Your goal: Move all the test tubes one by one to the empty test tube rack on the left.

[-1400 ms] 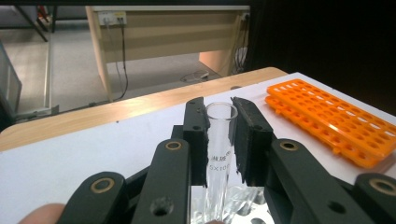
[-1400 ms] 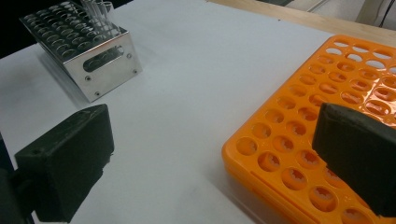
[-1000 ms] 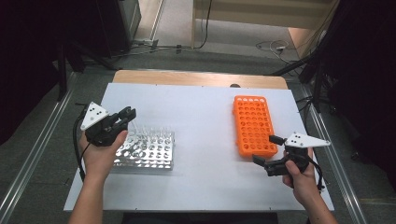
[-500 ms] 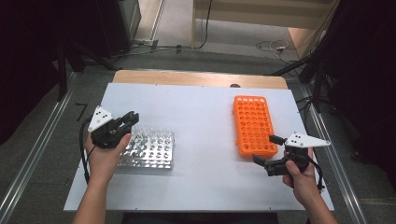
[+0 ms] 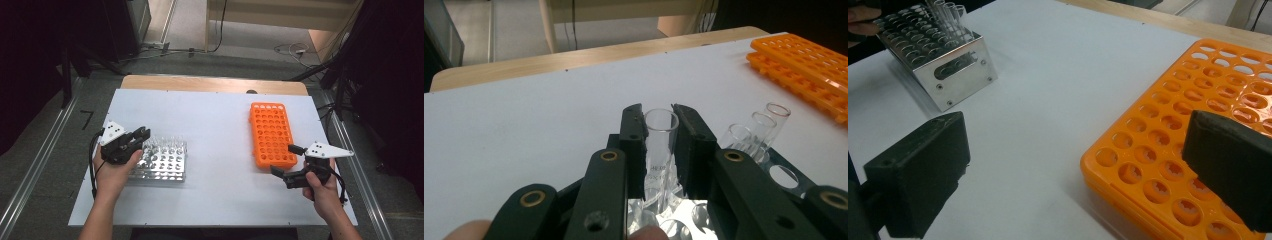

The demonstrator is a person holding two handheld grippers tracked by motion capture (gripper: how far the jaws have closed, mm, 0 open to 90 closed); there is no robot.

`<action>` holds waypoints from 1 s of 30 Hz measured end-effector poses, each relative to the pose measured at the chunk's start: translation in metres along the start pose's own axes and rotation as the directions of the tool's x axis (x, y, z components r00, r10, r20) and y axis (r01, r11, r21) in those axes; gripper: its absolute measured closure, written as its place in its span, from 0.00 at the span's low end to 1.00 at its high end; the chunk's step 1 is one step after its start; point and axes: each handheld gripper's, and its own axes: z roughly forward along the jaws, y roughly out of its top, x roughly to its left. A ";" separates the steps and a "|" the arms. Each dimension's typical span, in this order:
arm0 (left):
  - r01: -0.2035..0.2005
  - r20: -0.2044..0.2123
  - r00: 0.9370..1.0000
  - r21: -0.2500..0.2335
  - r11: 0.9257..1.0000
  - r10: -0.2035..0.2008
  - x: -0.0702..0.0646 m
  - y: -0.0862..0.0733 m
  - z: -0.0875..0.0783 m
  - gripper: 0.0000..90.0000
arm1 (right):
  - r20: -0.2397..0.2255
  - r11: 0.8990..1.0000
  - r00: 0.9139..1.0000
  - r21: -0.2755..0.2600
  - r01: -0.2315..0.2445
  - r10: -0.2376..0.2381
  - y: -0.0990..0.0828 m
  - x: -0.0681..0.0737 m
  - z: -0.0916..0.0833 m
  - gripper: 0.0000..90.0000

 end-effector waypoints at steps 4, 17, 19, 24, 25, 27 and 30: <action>-0.015 -0.001 1.000 0.024 1.000 0.015 -0.002 -0.002 0.002 0.84 | -0.001 1.000 1.000 0.001 0.001 -0.001 0.000 0.000 0.000 0.00; 0.002 0.005 1.000 0.092 0.996 -0.002 -0.004 -0.002 0.006 0.82 | -0.001 1.000 1.000 0.002 0.000 0.000 -0.001 -0.001 0.001 0.00; -0.001 0.000 1.000 0.098 0.995 0.001 -0.005 -0.001 0.006 0.82 | 0.001 1.000 1.000 0.002 0.001 -0.001 -0.001 -0.001 0.001 0.00; 0.014 0.001 1.000 0.105 0.994 -0.015 -0.004 -0.001 0.006 0.79 | 0.003 1.000 1.000 0.003 -0.001 0.001 -0.001 -0.001 0.002 0.00; 0.017 0.001 1.000 0.106 0.994 -0.017 -0.004 -0.001 0.006 0.79 | 0.005 1.000 1.000 0.004 -0.003 0.003 -0.001 -0.001 0.002 0.00; 0.027 0.000 1.000 0.102 0.994 -0.027 -0.003 0.000 0.005 0.77 | 0.006 1.000 1.000 0.003 -0.002 0.002 -0.001 -0.001 0.002 0.00; 0.036 -0.008 0.999 0.100 0.994 -0.035 -0.003 0.001 0.003 0.67 | 0.006 1.000 1.000 0.003 -0.003 0.002 -0.002 -0.002 0.001 0.00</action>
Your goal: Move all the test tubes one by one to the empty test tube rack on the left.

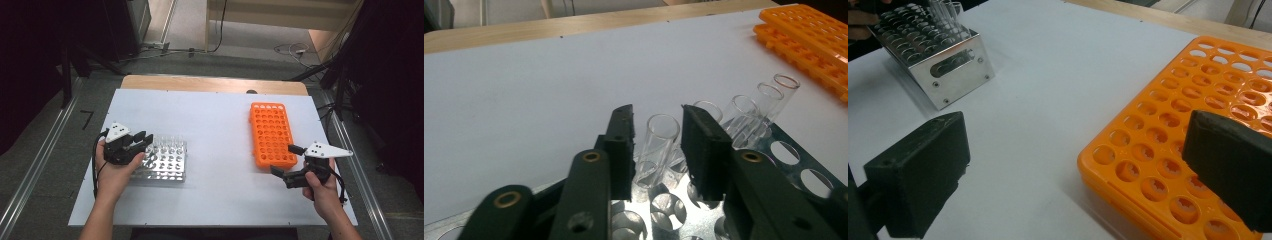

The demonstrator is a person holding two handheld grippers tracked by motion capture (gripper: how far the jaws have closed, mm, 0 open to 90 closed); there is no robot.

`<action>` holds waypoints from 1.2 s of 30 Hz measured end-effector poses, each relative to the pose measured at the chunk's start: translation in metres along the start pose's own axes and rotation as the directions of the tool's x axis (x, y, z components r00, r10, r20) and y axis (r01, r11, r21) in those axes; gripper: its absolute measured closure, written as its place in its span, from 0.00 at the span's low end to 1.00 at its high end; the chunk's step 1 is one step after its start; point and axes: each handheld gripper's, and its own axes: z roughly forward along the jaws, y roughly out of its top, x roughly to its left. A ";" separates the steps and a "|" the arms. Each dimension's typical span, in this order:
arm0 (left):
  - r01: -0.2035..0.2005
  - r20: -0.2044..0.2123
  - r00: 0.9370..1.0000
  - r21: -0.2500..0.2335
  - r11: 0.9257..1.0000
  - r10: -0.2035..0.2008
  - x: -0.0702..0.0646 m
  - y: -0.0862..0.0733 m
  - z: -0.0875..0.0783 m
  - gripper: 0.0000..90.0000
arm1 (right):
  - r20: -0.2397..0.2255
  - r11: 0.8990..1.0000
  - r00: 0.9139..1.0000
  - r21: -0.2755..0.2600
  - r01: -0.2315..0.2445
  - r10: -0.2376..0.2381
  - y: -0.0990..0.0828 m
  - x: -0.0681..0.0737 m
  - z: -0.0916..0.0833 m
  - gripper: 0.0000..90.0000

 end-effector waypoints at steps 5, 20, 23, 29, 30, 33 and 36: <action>0.009 0.006 1.000 -0.013 1.000 -0.009 0.001 0.001 -0.004 0.54 | 0.000 1.000 1.000 -0.004 0.000 0.000 0.000 -0.001 0.000 0.00; -0.010 0.070 0.997 -0.050 0.999 0.013 -0.005 0.002 -0.018 0.19 | 0.009 1.000 1.000 -0.008 -0.007 0.007 -0.001 -0.005 -0.002 0.00; -0.018 0.089 0.996 -0.059 0.998 0.024 -0.008 0.001 -0.022 0.13 | 0.013 1.000 1.000 -0.007 -0.005 0.005 -0.002 -0.006 -0.002 0.00; -0.035 0.139 0.989 -0.083 0.996 0.047 -0.015 0.000 -0.030 0.04 | 0.026 1.000 1.000 -0.005 -0.002 0.002 -0.004 -0.009 -0.002 0.00; -0.039 0.146 0.988 -0.090 0.995 0.052 -0.015 0.000 -0.031 0.04 | 0.025 1.000 1.000 -0.003 -0.002 0.002 -0.004 -0.009 -0.002 0.00; -0.052 0.167 0.984 -0.106 0.993 0.069 -0.018 0.000 -0.035 0.01 | 0.031 1.000 0.999 -0.002 -0.011 0.011 -0.006 -0.012 -0.002 0.00; -0.060 0.182 0.980 -0.119 0.991 0.081 -0.020 -0.001 -0.038 0.00 | 0.035 1.000 0.999 -0.005 -0.015 0.015 -0.008 -0.015 -0.002 0.00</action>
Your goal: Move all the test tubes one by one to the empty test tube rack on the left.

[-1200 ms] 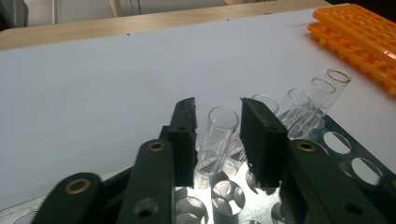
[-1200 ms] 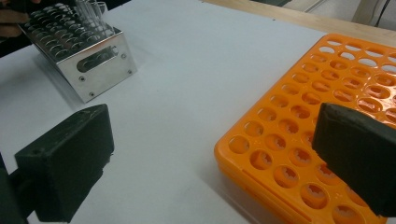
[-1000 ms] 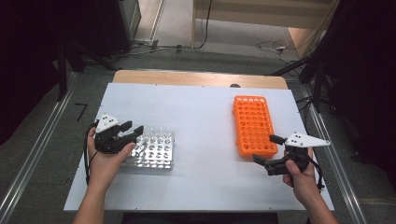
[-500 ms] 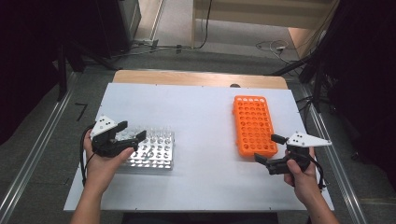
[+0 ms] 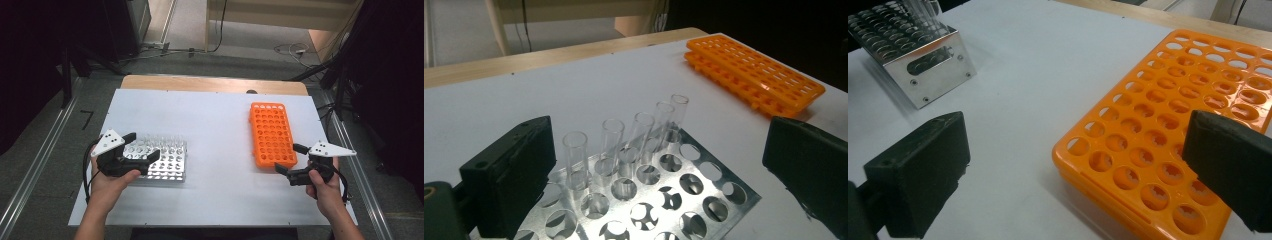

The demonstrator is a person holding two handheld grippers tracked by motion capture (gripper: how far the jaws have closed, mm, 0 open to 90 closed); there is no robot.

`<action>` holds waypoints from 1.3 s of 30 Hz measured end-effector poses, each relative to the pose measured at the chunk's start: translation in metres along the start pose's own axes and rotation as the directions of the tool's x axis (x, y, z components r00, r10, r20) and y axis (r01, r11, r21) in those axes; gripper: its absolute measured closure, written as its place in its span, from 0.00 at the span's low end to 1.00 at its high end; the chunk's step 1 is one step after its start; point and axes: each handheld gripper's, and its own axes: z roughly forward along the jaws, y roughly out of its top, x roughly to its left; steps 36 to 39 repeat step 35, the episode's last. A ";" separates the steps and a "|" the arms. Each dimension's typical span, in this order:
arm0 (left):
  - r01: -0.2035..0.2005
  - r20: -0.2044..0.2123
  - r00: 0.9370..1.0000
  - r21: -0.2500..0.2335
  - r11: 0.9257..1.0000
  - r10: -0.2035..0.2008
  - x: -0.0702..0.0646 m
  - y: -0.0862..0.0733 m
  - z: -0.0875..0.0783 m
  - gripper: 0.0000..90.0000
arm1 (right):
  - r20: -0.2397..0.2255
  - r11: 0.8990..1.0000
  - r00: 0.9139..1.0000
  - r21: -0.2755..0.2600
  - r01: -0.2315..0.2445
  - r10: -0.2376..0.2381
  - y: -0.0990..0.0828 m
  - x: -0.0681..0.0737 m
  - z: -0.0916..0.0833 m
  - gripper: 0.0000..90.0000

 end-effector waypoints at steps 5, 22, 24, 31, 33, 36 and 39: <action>0.005 0.022 1.000 -0.015 1.000 -0.004 -0.001 -0.005 -0.005 0.00 | 0.008 1.000 1.000 -0.004 0.002 -0.002 -0.003 -0.005 -0.001 0.00; 0.010 0.052 0.999 -0.104 0.995 -0.004 0.010 -0.029 -0.032 0.00 | 0.016 0.998 1.000 -0.061 0.003 -0.002 -0.026 -0.033 -0.010 0.00; 0.019 0.052 0.999 -0.108 0.994 -0.013 0.015 -0.033 -0.033 0.00 | 0.020 0.997 1.000 -0.076 0.005 -0.003 -0.029 -0.037 -0.012 0.00; 0.022 0.058 0.998 -0.100 0.995 -0.016 0.020 -0.038 -0.028 0.00 | 0.018 0.996 1.000 -0.085 -0.020 0.022 -0.034 -0.046 -0.013 0.00; 0.020 0.057 0.998 -0.098 0.995 -0.014 0.020 -0.038 -0.027 0.00 | 0.023 0.997 1.000 -0.081 -0.016 0.018 -0.034 -0.045 -0.012 0.00; 0.016 0.057 0.998 -0.095 0.995 -0.011 0.019 -0.037 -0.026 0.00 | 0.022 0.997 1.000 -0.077 -0.015 0.017 -0.034 -0.044 -0.011 0.00; 0.016 0.057 0.998 -0.095 0.995 -0.011 0.019 -0.037 -0.026 0.00 | 0.022 0.997 1.000 -0.077 -0.015 0.017 -0.034 -0.044 -0.011 0.00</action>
